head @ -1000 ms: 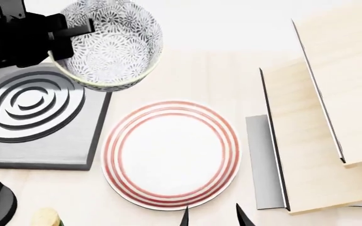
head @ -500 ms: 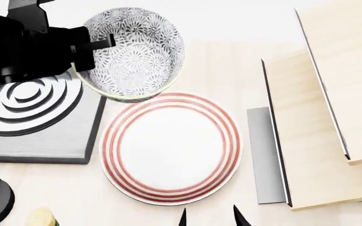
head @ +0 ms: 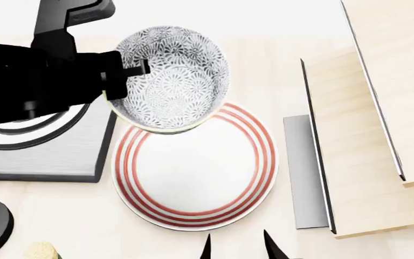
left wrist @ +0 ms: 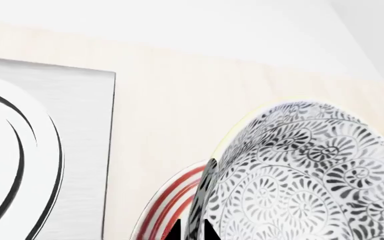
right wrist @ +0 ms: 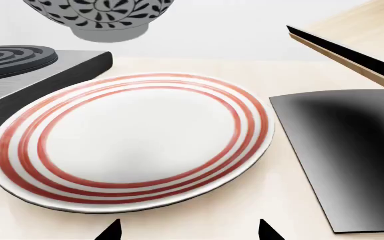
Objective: Pick up the akita bowl and put it on the plate.
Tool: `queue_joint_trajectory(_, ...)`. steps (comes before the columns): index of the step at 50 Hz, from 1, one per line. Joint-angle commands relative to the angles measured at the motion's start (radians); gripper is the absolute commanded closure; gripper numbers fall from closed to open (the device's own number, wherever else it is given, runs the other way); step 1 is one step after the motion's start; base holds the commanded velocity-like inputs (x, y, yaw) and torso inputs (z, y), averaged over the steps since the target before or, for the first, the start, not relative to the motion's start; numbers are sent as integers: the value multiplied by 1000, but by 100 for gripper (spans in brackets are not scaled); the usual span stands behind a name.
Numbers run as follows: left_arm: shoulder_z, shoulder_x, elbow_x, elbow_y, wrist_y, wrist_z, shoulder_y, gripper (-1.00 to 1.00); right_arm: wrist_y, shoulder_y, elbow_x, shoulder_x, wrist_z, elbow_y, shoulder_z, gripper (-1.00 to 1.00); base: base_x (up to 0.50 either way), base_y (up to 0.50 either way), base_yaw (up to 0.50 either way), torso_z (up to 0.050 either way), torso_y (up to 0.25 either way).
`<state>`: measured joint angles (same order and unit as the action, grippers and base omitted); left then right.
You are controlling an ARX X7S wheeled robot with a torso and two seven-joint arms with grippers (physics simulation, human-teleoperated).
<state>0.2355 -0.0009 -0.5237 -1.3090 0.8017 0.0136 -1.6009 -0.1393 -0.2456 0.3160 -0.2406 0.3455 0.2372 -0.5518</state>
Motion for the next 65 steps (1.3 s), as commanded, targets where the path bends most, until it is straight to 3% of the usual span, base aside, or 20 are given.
queue_joint_trajectory(1,163,1,-213,1,-54,-22,21,100,21,2,8,0,7,24,-8,-100,0,0,3,0,0)
queue_joint_trajectory(12,270,1,-333,0,-98,-37,50,100,23,2,8,-4,11,15,-11,-100,1,0,1,0,0)
queue_joint_trajectory(18,178,1,-309,0,-89,-40,74,100,20,-1,9,-2,10,24,-13,-100,0,0,0,0,0)
queue_joint_trajectory(41,164,1,-343,0,-106,-29,144,100,15,-7,12,2,9,43,-21,-100,1,0,1,0,-1)
queue_joint_trajectory(52,271,1,-459,0,-149,-43,156,100,2,-11,15,5,3,67,-23,-100,1,1,1,-1,-1)
queue_joint_trajectory(65,498,1,-678,0,-192,-64,170,100,6,-9,15,4,9,60,-28,-100,2,1,1,-1,-1)
